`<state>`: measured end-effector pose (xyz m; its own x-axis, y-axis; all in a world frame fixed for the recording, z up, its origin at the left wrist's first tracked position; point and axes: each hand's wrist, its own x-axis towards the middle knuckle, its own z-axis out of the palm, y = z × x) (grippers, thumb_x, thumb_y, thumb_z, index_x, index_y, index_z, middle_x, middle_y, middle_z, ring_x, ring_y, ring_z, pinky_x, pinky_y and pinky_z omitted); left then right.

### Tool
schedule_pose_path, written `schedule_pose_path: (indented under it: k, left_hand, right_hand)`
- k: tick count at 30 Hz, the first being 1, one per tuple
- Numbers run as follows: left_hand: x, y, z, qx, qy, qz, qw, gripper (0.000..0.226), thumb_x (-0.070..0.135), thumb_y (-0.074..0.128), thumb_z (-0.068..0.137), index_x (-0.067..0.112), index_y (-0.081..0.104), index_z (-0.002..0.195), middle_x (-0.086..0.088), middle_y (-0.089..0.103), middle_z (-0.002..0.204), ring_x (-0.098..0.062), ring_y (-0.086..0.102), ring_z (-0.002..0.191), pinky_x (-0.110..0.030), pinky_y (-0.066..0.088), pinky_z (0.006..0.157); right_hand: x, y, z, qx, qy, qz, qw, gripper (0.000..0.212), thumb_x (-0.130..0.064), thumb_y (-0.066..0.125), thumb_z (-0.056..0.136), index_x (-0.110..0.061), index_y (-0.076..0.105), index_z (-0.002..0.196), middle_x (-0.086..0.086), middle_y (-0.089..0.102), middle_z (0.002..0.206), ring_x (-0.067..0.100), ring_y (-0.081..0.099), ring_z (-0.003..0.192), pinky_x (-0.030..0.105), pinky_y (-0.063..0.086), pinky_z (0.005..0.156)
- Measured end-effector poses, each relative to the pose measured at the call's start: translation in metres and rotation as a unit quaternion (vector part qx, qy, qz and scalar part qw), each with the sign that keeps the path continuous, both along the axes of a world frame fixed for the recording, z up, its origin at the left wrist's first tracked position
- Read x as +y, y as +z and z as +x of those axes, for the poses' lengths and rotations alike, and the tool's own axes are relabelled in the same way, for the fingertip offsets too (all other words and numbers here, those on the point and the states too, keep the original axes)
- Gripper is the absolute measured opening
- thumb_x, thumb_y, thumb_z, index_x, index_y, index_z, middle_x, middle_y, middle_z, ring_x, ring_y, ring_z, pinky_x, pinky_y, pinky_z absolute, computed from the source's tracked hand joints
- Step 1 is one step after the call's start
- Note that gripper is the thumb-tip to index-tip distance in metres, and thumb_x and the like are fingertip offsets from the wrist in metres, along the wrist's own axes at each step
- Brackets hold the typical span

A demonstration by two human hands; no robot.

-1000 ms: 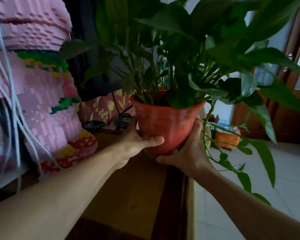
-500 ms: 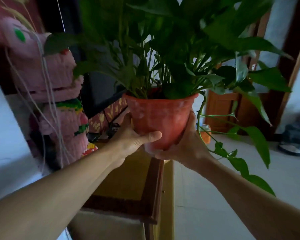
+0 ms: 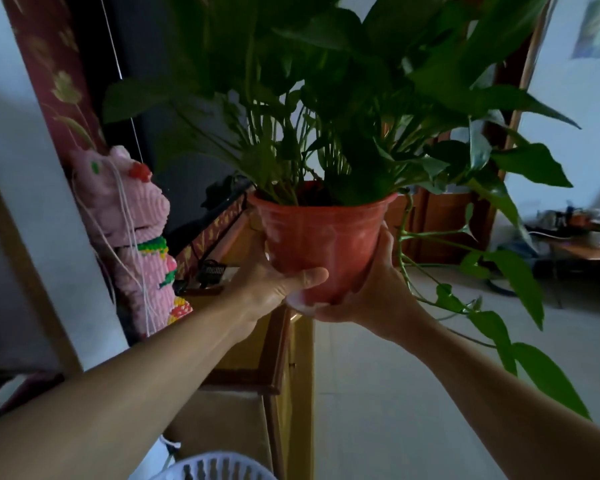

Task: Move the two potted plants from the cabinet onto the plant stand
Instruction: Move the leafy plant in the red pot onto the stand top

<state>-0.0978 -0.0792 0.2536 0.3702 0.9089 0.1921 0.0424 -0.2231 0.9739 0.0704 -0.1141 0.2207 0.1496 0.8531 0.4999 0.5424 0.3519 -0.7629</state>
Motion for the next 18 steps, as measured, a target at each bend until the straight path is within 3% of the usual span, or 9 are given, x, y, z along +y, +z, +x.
schedule_pose_path:
  k: [3, 5, 8, 10, 13, 15, 18]
  left_hand:
    - [-0.035, 0.007, 0.002, -0.012, 0.003, -0.006, 1.0, 0.116, 0.042, 0.085, 0.022, 0.036, 0.038, 0.128, 0.008, 0.065, 0.12, -0.021, 0.06, 0.115, -0.049, 0.049, 0.096]
    - [-0.061, 0.009, 0.002, -0.019, 0.003, -0.003, 1.0, 0.112, 0.041, 0.086, 0.022, 0.038, 0.04, 0.124, 0.007, 0.065, 0.118, -0.021, 0.06, 0.115, -0.05, 0.05, 0.095]
    - [-0.104, 0.011, -0.001, -0.029, 0.002, -0.003, 1.0, 0.103, 0.045, 0.088, 0.019, 0.051, 0.039, 0.109, 0.009, 0.064, 0.118, -0.021, 0.058, 0.117, -0.054, 0.047, 0.098]
    - [-0.127, 0.011, -0.003, -0.033, 0.01, 0.003, 0.999, 0.107, 0.051, 0.089, 0.016, 0.052, 0.04, 0.111, 0.008, 0.064, 0.122, -0.021, 0.057, 0.12, -0.053, 0.046, 0.098]
    - [-0.156, 0.004, -0.008, -0.039, 0.03, 0.018, 0.999, 0.127, 0.051, 0.089, 0.016, 0.031, 0.04, 0.132, 0.002, 0.063, 0.126, -0.022, 0.058, 0.119, -0.05, 0.049, 0.096]
    - [-0.167, -0.005, -0.014, -0.035, 0.036, 0.021, 0.999, 0.129, 0.046, 0.091, 0.018, 0.023, 0.039, 0.133, 0.0, 0.063, 0.125, -0.021, 0.059, 0.117, -0.047, 0.052, 0.094]
    - [-0.179, -0.018, -0.026, -0.027, 0.028, 0.023, 0.999, 0.11, 0.05, 0.09, 0.016, 0.037, 0.044, 0.115, 0.011, 0.064, 0.115, -0.013, 0.062, 0.11, -0.034, 0.058, 0.085]
  right_hand:
    - [-0.036, 0.011, 0.002, -0.005, 0.006, -0.012, 1.0, 0.138, -0.039, 0.09, 0.033, -0.045, -0.002, 0.136, -0.005, 0.048, 0.124, 0.019, 0.057, 0.106, 0.036, 0.057, 0.081]
    - [-0.063, 0.016, 0.002, -0.01, 0.013, -0.022, 1.0, 0.14, -0.041, 0.09, 0.031, -0.044, -0.003, 0.136, -0.002, 0.048, 0.127, 0.022, 0.055, 0.111, 0.043, 0.055, 0.085]
    - [-0.101, 0.019, 0.001, -0.012, 0.027, -0.027, 0.999, 0.142, -0.042, 0.089, 0.03, -0.042, -0.004, 0.137, -0.013, 0.046, 0.121, 0.018, 0.053, 0.11, 0.042, 0.054, 0.088]
    - [-0.122, 0.018, 0.0, -0.018, 0.027, -0.024, 0.999, 0.14, -0.043, 0.088, 0.03, -0.041, -0.002, 0.137, -0.027, 0.039, 0.109, 0.009, 0.054, 0.097, 0.034, 0.055, 0.084]
    - [-0.15, 0.014, -0.009, -0.018, 0.034, -0.029, 0.999, 0.141, -0.048, 0.088, 0.029, -0.039, -0.002, 0.137, -0.03, 0.039, 0.106, -0.005, 0.051, 0.09, 0.021, 0.055, 0.076]
    - [-0.164, 0.007, -0.016, 0.002, 0.051, -0.04, 0.998, 0.144, -0.042, 0.092, 0.03, -0.04, -0.004, 0.137, -0.029, 0.041, 0.11, -0.002, 0.054, 0.096, 0.026, 0.056, 0.078]
    - [-0.181, -0.005, -0.028, 0.013, 0.052, -0.056, 0.997, 0.144, -0.036, 0.093, 0.03, -0.041, -0.004, 0.136, -0.02, 0.047, 0.112, 0.019, 0.06, 0.103, 0.041, 0.059, 0.074]
